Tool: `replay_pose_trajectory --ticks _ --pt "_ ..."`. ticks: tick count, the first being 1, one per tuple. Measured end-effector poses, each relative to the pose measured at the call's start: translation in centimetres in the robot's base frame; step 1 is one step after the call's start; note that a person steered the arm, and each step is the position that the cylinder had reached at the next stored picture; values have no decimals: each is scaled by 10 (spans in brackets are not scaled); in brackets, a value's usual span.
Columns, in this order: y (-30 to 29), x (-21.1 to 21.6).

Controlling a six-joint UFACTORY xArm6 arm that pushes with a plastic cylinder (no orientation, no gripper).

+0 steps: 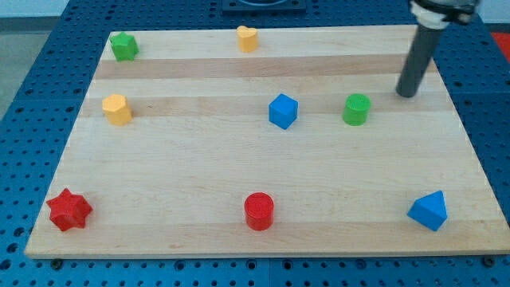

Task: Push the green circle into the blue cube

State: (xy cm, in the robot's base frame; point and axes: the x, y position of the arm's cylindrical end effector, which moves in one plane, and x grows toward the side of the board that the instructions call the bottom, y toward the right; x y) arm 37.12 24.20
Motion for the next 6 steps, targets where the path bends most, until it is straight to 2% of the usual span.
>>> replay_pose_trajectory --ticks 1,4,5,6 --pt "-11 29" --pt "-171 33" --pt "-196 33" --pt "-151 33"
